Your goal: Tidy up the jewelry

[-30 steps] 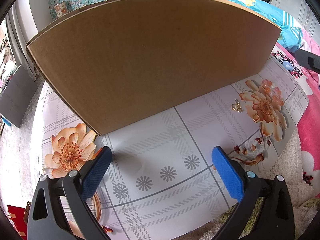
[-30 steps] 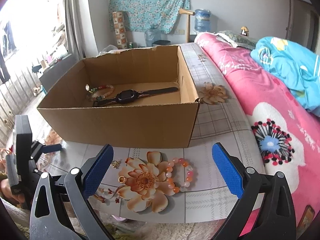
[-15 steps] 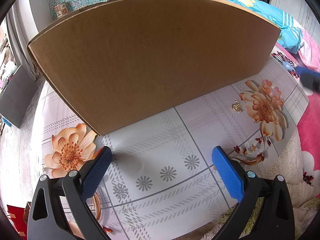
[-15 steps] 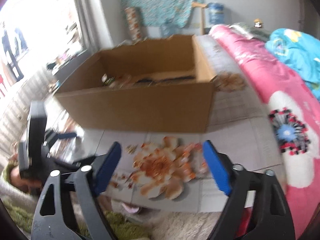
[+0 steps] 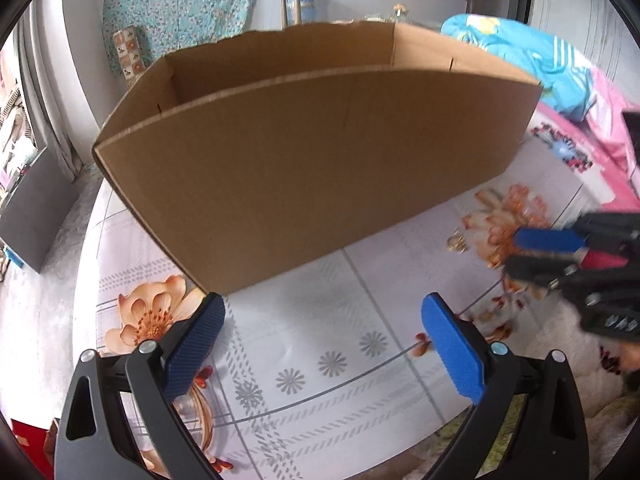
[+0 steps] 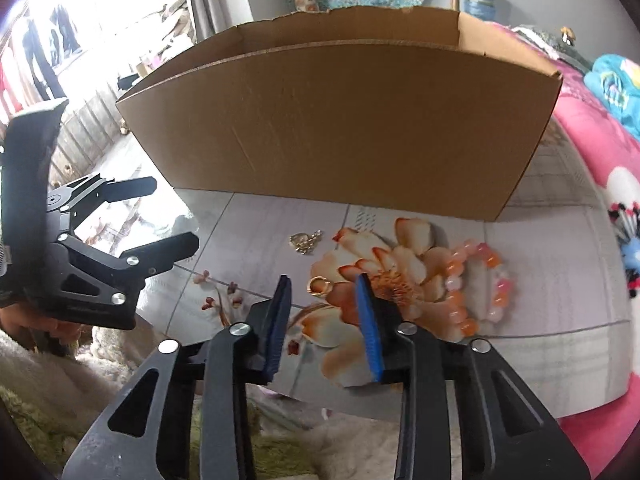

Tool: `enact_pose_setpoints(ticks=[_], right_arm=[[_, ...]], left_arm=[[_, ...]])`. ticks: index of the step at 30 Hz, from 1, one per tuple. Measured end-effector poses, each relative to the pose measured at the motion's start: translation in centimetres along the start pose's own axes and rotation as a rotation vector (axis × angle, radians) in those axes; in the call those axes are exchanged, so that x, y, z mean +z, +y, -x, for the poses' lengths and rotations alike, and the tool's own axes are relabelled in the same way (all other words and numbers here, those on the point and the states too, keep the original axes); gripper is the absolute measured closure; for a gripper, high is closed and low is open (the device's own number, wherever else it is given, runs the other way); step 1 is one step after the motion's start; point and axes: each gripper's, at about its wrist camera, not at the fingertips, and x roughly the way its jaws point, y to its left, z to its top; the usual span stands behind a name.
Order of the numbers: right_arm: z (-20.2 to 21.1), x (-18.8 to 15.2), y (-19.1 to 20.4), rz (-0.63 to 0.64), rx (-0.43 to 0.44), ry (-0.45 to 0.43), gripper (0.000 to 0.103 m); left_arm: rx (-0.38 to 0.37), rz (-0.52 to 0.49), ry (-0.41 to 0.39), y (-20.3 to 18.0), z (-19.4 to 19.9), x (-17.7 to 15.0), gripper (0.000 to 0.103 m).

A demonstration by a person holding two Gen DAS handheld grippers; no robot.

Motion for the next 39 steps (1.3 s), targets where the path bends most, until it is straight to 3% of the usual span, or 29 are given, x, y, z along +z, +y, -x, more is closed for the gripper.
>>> enact_pose_setpoints(ticks=[5,9,17,26,39], right_arm=[[-0.6,-0.5,1.4,-0.008,-0.033,-0.012,0.084],[-0.8,-0.8,3.0,0.042,-0.079,-0.026,0.087],[-0.8,-0.6,3.1,0.14,-0.035,-0.005,0.095],[0.4,-0.7,2.2,0.136,0.026,-0.011,0.095],[2.0,-0.2,-2.0,0.011,0.039,-0.035,0.095]], left_arm=[[-0.043,-0.026,-0.03,-0.7,0.4,0.5,0.02],[-0.09,-0.039,-0.032,-1.3,0.4,0.7,0.033],[-0.137,-0.057,-0.013,-2.0,-0.1,0.2,0.055],[-0.153,-0.107,-0.01,-3.2,-0.4,0.5,0.059],[-0.176,-0.274,0.002,-6.8,-2.0,2.1,0.082]])
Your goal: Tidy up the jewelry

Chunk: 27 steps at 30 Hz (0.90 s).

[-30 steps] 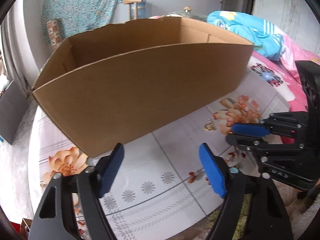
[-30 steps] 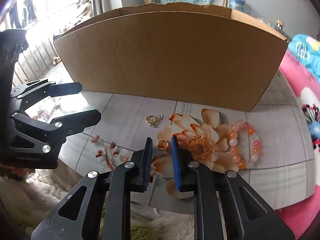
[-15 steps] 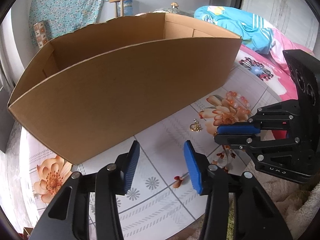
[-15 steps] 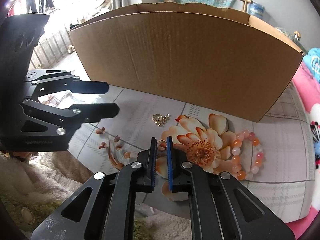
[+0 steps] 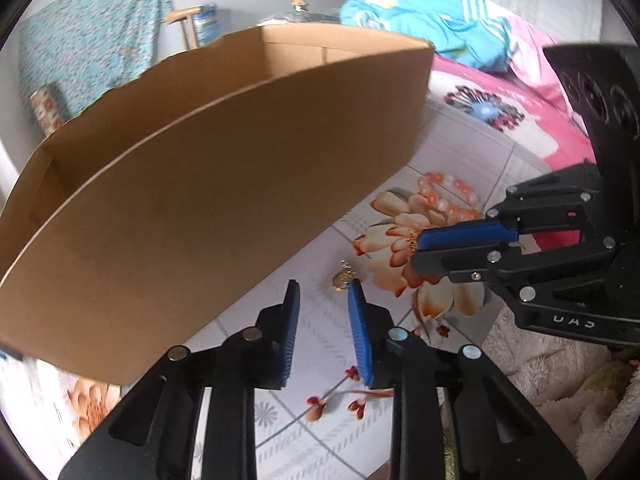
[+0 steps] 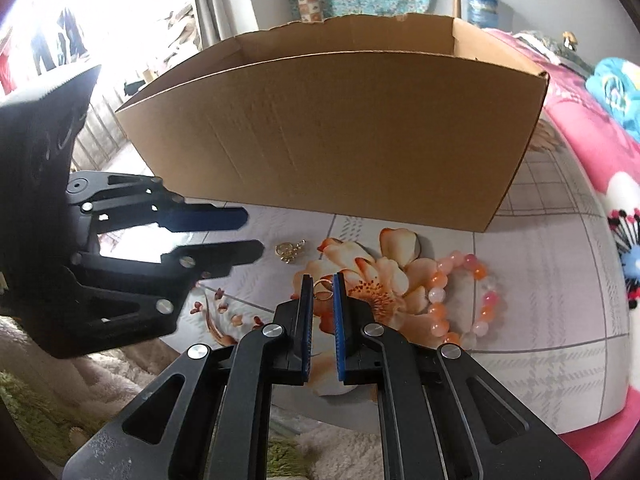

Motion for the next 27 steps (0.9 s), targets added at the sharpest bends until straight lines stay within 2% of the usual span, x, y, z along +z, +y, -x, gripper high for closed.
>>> enact_pose_setpoints(ticks=[10,18,20,23,27], right_arm=[[-0.7,0.7,-1.1,-0.02,0.014,0.001,0.095],[-1.1,1.2,-1.9,-0.036,0.021,0.006,0.095],[-1.2,1.4,-2.1,-0.041,0.023,0.006,0.095],[-1.1,1.4,-2.2,-0.042,0.023,0.004,0.095],[-1.0,1.7,-2.6,-0.045,0.02,0.0,0.095]], left_arm=[[-0.009,-0.065,0.05,-0.7,-1.8,1.0,0.088],[-0.024,-0.102,0.061,-1.0,-2.2,1.5,0.088],[-0.033,-0.116,0.063,-1.3,-2.3,1.5,0.093],[-0.027,-0.134,0.06,-1.4,-2.3,1.4,0.093],[-0.035,-0.123,0.06,-1.3,-2.1,1.3,0.093]])
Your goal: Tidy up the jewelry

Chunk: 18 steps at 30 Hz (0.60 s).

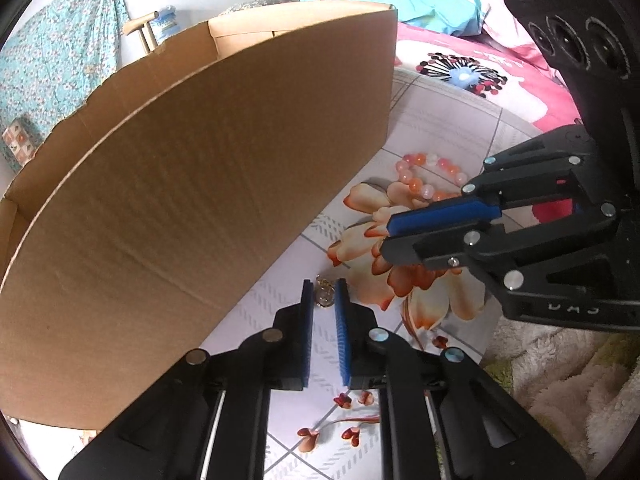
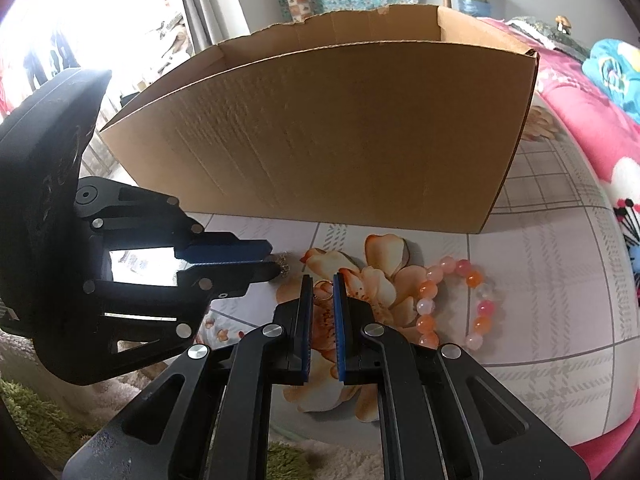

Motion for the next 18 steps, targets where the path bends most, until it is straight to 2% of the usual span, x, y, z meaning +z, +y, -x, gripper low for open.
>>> enact_pose_setpoints(ticks=[10,18], right_arm=[[1.0,0.2,-0.3,0.006,-0.005,-0.025,0.095],[3.9,1.3,0.7,0.029,0.002,-0.09,0.095]], left_arm=[[-0.004,0.031,-0.028,0.4,2.3,-0.3,0.093],[-0.039,0.076,-0.111,1.2,6.4,0.3,0.093]])
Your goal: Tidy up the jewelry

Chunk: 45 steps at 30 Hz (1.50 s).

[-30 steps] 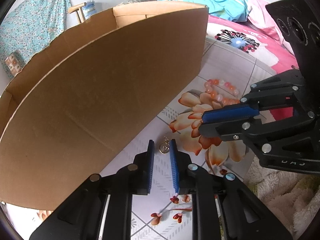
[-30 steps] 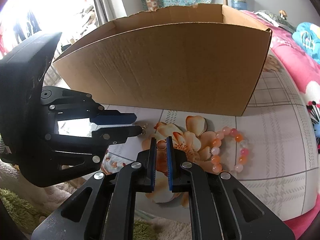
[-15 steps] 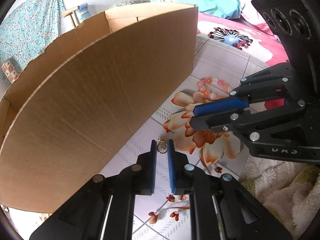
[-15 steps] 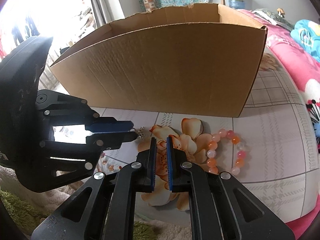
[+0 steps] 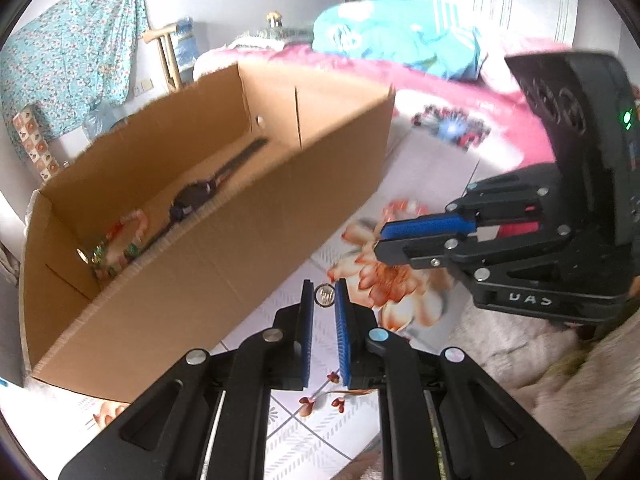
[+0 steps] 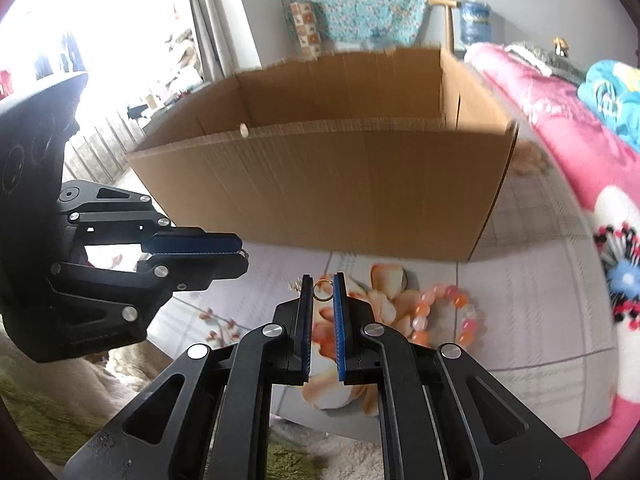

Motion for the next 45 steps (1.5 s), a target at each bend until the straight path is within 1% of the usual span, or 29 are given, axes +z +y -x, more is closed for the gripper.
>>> enact_pose_setpoints(ticks=[3,7,9,11,13,14,15,17,18,19,21,23,26,28,30,33,38,40,41,45], right_arm=[[1.9,1.5,0.4,0.013,0.017,-0.058,0.095],[4.1,4.5,0.6,0.041,0.046,-0.144,0.095],[4.4,6.2,0.6,0.049,0.063,-0.178,0.095],[3.9,7.6,0.5,0.041,0.075,-0.181,0.095],[2.4,9.5,0.3,0.017,0.1,-0.154,0.095],[1.6,10.2,0.2,0.008,0.112,-0.132,0.095],[0.8,10.6,0.2,0.0,0.117,-0.112,0.095],[-1.8,11.3,0.2,-0.021,0.111,-0.045,0.095],[-2.5,11.4,0.2,-0.032,0.112,-0.015,0.095],[-3.9,11.8,0.3,-0.047,0.114,0.029,0.095],[-5.4,11.8,0.4,-0.057,0.097,0.073,0.095],[-6.1,11.7,0.6,-0.052,0.079,0.092,0.095],[-6.5,11.7,0.7,-0.05,0.055,0.106,0.095],[-6.5,11.7,0.7,-0.052,0.051,0.111,0.095],[-6.9,11.8,0.7,-0.048,0.042,0.115,0.093],[-7.2,11.6,0.7,-0.05,0.034,0.118,0.092],[-7.0,11.8,0.4,-0.066,0.02,0.101,0.088],[-6.9,11.9,0.3,-0.071,0.018,0.094,0.087],[-6.7,11.9,0.2,-0.073,0.017,0.089,0.087],[-6.0,11.8,0.2,-0.082,0.017,0.067,0.078]], left_arm=[[-0.018,0.01,-0.06,0.7,2.3,1.3,0.093],[-0.017,0.031,-0.128,2.7,5.1,3.4,0.093],[-0.004,0.048,-0.139,3.9,5.6,4.2,0.093],[0.004,0.085,-0.117,5.7,5.4,5.1,0.093],[0.021,0.131,-0.063,8.0,4.4,5.6,0.093],[0.027,0.143,-0.04,9.0,4.0,5.5,0.093],[0.033,0.167,-0.002,10.2,3.0,5.6,0.093],[0.033,0.213,0.052,11.9,1.5,5.4,0.093],[0.034,0.242,0.089,12.9,0.5,5.3,0.093],[0.042,0.253,0.11,13.2,-0.1,5.1,0.093],[0.066,0.253,0.139,13.8,-1.2,4.9,0.093],[0.095,0.25,0.165,14.2,-2.2,4.7,0.093],[0.116,0.261,0.191,14.4,-3.0,4.5,0.093],[0.125,0.273,0.203,14.6,-3.2,4.3,0.093],[0.133,0.28,0.198,14.7,-3.1,4.3,0.093],[0.164,0.278,0.206,14.7,-3.1,4.4,0.093],[0.172,0.291,0.207,14.8,-2.9,4.4,0.091],[0.182,0.287,0.203,14.7,-2.8,4.5,0.087],[0.186,0.285,0.197,14.6,-2.7,4.5,0.084],[0.191,0.292,0.176,14.3,-2.3,4.6,0.073]])
